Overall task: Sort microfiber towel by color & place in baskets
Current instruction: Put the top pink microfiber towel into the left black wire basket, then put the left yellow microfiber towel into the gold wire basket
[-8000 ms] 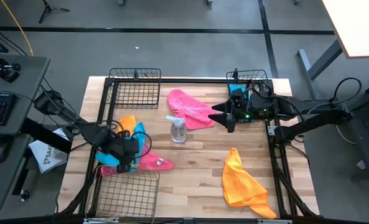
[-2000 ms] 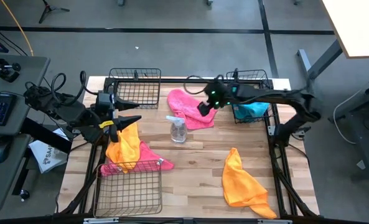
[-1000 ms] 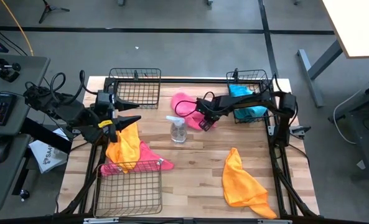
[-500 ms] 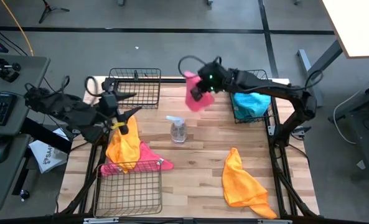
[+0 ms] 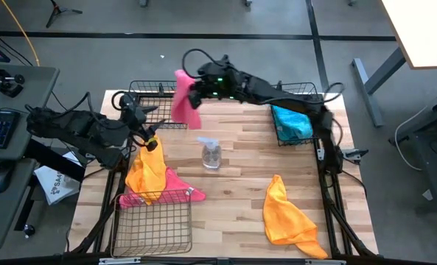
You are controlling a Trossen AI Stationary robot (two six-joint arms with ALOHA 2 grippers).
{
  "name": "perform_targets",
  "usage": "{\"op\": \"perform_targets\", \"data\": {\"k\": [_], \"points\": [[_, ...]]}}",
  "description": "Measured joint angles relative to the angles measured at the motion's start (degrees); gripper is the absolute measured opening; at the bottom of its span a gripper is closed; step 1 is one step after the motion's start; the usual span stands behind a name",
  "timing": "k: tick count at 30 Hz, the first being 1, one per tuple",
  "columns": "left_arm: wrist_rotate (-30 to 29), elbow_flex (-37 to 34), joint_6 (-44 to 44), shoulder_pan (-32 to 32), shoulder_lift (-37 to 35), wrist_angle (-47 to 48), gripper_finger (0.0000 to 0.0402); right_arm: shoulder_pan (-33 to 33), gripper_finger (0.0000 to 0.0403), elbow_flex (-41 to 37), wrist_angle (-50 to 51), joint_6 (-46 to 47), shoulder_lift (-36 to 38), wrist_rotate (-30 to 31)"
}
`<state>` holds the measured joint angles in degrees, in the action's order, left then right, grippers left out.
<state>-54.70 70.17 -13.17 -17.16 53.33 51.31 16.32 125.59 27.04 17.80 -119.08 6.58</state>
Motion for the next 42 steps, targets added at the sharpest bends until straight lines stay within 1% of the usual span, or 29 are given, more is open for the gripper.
{"op": "perform_targets", "data": {"k": [4,5,7,9,11,13,16,20,22,23,25,27,29,31,34,36,39,42], "points": [[0.5,0.0,-0.2,-0.7,-2.6,-0.8,0.0216,0.0,0.0001,9.6,-3.1,0.2,-8.1,-0.6],[0.5,0.0,-0.2,-1.0,-3.3,-1.1,0.0216,0.0,0.0001,9.2,-6.3,0.2,-9.0,-0.1],[0.5,0.0,-0.2,-1.5,-4.3,-1.8,0.0215,0.2,0.0000,5.2,-13.6,1.7,-9.3,0.8],[0.6,0.0,-0.2,-1.9,-5.2,-1.8,0.0215,0.4,0.0000,3.2,-19.0,3.7,-10.4,3.7],[0.6,0.0,-0.2,-2.1,-6.0,-1.7,0.0215,0.6,0.0000,2.7,-19.9,5.6,-11.5,6.3],[0.6,0.0,-0.2,-2.0,-6.7,-1.8,0.0215,0.8,0.0000,2.7,-19.9,6.2,-13.3,7.2],[0.6,0.0,-0.2,-2.0,-7.3,-1.7,0.0215,1.0,0.0001,2.6,-20.2,7.3,-16.4,5.0],[0.6,0.0,0.6,-2.0,-7.9,-1.6,0.0215,0.9,0.0008,2.6,-20.1,15.1,-18.8,-2.7],[0.6,0.0,0.8,-2.0,-8.0,-1.6,0.0215,0.8,0.0016,2.6,-17.2,16.3,-19.3,-5.3],[0.5,0.0,0.8,-2.0,-8.0,-1.6,0.0215,0.8,0.0021,2.6,-14.9,16.6,-19.4,-5.3],[0.5,0.0,0.8,-2.0,-8.0,-1.6,0.0215,0.9,0.0039,2.6,-10.6,16.6,-19.6,-5.2],[0.5,0.0,0.8,-2.0,-8.0,-1.6,0.0215,0.9,0.0069,2.6,-7.8,15.2,-19.6,-6.9],[0.5,0.0,0.9,-2.0,-8.0,-1.6,0.0215,1.0,0.0109,2.6,-4.9,14.5,-19.5,-9.7],[0.5,0.0,0.8,-2.0,-8.0,-1.6,0.0215,1.0,0.0154,2.6,-2.2,13.0,-19.5,-11.3],[0.5,0.0,0.7,-2.0,-7.9,-1.6,0.0215,0.7,0.0220,2.6,-0.2,8.3,-19.5,-11.4],[0.5,0.0,0.2,-2.0,-7.9,-1.6,0.0215,0.5,0.0257,2.6,0.7,4.3,-19.1,-11.3],[0.5,0.0,-0.4,-2.0,-7.9,-1.6,0.0215,0.5,0.0297,2.6,0.8,-0.9,-17.5,-11.2],[0.5,0.0,-2.1,-2.0,-7.7,-1.6,0.0215,0.8,0.0317,2.6,1.7,-4.6,-14.6,-9.9]]}}
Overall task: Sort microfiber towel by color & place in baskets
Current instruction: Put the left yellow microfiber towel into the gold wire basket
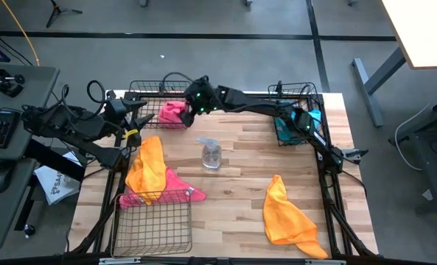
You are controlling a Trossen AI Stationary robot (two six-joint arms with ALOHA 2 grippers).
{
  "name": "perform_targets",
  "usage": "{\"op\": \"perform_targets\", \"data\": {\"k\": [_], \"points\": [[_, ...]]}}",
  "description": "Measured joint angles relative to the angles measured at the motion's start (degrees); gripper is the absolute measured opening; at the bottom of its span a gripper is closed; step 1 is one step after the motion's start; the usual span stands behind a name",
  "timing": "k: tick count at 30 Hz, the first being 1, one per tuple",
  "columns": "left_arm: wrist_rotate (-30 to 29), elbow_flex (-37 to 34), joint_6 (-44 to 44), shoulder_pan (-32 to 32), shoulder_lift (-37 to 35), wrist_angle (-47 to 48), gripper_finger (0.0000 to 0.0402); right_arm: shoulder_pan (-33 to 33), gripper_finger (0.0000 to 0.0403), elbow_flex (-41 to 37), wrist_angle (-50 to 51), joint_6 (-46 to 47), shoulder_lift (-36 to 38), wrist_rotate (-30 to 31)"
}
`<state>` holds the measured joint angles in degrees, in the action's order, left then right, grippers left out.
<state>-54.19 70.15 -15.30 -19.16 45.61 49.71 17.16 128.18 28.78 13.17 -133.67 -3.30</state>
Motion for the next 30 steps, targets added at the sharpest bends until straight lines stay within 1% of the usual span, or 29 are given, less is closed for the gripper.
{"op": "perform_targets", "data": {"k": [3,5,7,10,13,16,18,19,22,25,28,30], "points": [[0.3,0.0,-2.0,0.0,0.5,0.0,0.0215,1.1,0.0322,0.0,4.3,-3.2,3.7,2.1],[2.3,0.0,-3.6,0.0,1.2,0.0,0.0215,1.9,0.0323,0.0,8.0,-5.5,6.8,3.2],[6.4,0.0,-4.6,0.0,2.3,0.0,0.0215,2.7,0.0323,0.0,12.9,-7.5,10.1,3.5],[14.4,0.0,-5.3,0.0,5.1,0.0,0.0215,3.1,0.0323,0.0,22.1,-9.2,15.3,3.3],[19.3,0.0,-7.6,0.0,8.7,0.4,0.0215,1.8,0.0323,0.0,31.4,-11.5,20.1,4.1],[22.3,0.0,-10.8,-0.2,12.9,2.9,0.0215,-0.9,0.0323,0.0,40.2,-13.2,24.0,8.7],[22.3,0.0,-15.6,-0.5,15.8,8.3,0.0215,-2.9,0.0323,-0.9,45.0,-13.5,26.3,13.2],[21.8,0.0,-19.4,-0.4,17.5,11.8,0.0215,-3.8,0.0323,-2.2,46.6,-13.3,27.7,15.1],[21.8,0.0,-31.4,0.4,22.6,23.8,0.0215,-6.1,0.0323,-10.5,46.6,-10.1,33.7,18.2],[22.0,-0.1,-40.9,0.9,27.0,31.8,0.0215,-8.3,0.0323,-24.5,42.9,-4.7,42.5,21.0],[22.6,-0.1,-46.9,0.7,29.9,33.7,0.0215,-10.7,0.0323,-41.4,36.5,3.8,52.5,22.2],[24.2,-0.9,-49.6,0.8,30.4,32.1,0.0215,-12.7,0.0323,-52.2,32.3,11.5,59.2,21.7]]}}
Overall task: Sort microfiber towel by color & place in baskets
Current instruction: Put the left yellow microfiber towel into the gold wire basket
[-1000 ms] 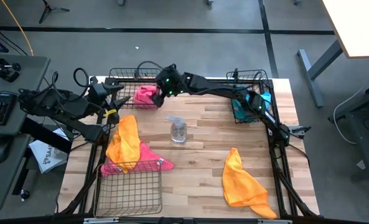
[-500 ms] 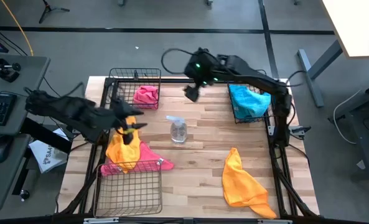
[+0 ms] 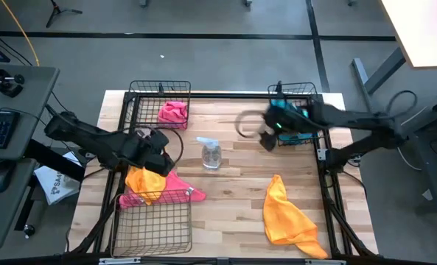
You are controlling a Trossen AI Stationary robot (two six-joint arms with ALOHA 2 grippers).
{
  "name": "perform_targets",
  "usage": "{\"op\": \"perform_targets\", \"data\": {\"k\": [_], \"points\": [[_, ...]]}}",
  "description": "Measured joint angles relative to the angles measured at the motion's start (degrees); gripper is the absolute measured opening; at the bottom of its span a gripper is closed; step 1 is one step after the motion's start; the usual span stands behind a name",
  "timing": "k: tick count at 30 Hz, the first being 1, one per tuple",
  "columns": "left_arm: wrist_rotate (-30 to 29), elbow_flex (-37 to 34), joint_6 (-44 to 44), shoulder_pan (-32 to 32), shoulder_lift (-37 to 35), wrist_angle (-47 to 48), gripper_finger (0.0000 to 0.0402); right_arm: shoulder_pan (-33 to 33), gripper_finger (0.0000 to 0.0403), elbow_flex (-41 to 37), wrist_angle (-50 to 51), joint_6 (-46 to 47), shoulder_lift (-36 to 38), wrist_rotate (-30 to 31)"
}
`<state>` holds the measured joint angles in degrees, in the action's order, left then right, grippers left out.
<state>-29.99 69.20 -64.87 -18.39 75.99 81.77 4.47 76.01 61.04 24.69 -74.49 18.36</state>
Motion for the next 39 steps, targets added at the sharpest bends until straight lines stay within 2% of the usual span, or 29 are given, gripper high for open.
{"op": "perform_targets", "data": {"k": [4,7,11,16,22,27,32,35,39], "points": [[5.2,-8.6,-3.9,0.4,-3.4,-9.1,0.0215,-5.1,0.0323,-16.4,-8.4,14.8,10.7,-2.3],[11.1,-18.5,-8.1,1.5,-9.2,-16.5,0.0215,-8.8,0.0323,-23.4,-12.8,23.3,16.1,-2.4],[15.4,-29.4,-18.0,2.8,-17.6,-22.7,0.0215,-12.5,0.0323,-27.8,-16.7,29.1,19.2,-0.6],[18.4,-36.4,-25.0,3.2,-22.9,-23.5,0.0215,-13.9,0.0323,-28.6,-19.2,30.3,18.9,1.4],[17.5,-38.3,-25.3,3.2,-19.6,-26.2,0.0215,-13.9,0.0323,-28.6,-21.3,28.9,18.6,2.8],[17.7,-38.3,-24.9,3.2,-11.0,-27.4,0.0207,-13.9,0.0323,-28.6,-21.6,28.9,18.6,2.9],[16.2,-38.3,-20.8,3.2,-3.0,-36.4,0.0193,-13.9,0.0323,-28.6,-21.6,28.9,18.6,3.2],[15.5,-37.9,-20.5,3.1,-1.0,-38.4,0.0155,-13.9,0.0323,-28.5,-22.2,29.0,18.6,3.2],[13.2,-35.2,-18.6,2.6,-2.6,-37.1,0.0036,-13.9,0.0323,-28.5,-22.7,29.0,18.6,3.2]]}}
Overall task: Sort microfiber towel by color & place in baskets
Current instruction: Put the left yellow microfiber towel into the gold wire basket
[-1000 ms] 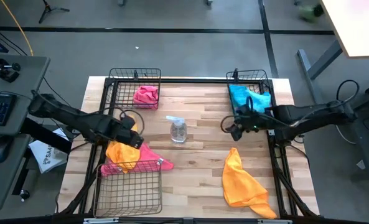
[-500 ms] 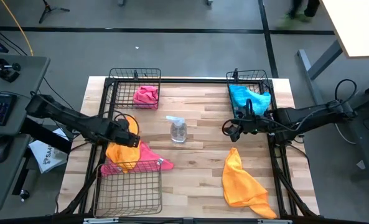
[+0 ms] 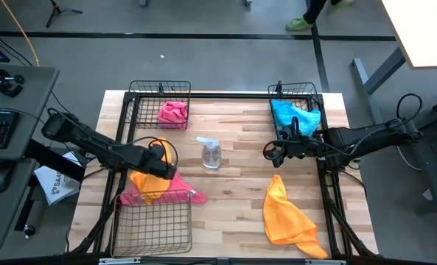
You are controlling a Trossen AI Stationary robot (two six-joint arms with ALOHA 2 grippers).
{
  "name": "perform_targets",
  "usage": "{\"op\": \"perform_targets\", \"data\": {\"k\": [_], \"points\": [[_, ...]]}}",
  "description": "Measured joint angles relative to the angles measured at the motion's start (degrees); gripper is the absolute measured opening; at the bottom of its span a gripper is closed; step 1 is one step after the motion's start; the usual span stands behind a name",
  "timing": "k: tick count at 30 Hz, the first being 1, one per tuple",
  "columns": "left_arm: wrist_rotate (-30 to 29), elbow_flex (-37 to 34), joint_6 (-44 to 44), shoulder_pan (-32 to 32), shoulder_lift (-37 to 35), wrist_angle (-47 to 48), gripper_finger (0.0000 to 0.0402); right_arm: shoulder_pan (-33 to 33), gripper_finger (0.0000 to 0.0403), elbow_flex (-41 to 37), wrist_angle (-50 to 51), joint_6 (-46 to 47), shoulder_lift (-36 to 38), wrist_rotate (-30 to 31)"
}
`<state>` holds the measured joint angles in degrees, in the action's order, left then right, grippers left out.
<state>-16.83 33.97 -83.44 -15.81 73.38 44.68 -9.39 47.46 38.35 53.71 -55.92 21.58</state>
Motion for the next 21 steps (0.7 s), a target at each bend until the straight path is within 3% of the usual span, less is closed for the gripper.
{"op": "perform_targets", "data": {"k": [1,7,12,16,21], "points": [[-0.8,1.0,0.5,0.0,-1.2,0.7,0.0019,0.0,0.0323,0.0,0.0,0.0,0.0,0.0],[-7.1,9.7,5.9,0.0,-9.6,12.0,0.0003,0.0,0.0323,0.0,0.0,-0.2,0.0,0.0],[-13.3,18.8,19.4,0.0,-16.0,13.4,0.0002,0.0,0.0323,0.0,-0.1,-0.2,0.0,0.0],[-15.3,23.6,37.7,-1.2,-19.2,1.5,0.0001,0.0,0.0323,0.0,-0.1,-0.2,0.0,0.9],[-5.9,25.0,52.7,-5.3,-21.1,-23.2,0.0001,0.0,0.0323,0.0,-0.1,-0.2,0.0,1.8]]}}
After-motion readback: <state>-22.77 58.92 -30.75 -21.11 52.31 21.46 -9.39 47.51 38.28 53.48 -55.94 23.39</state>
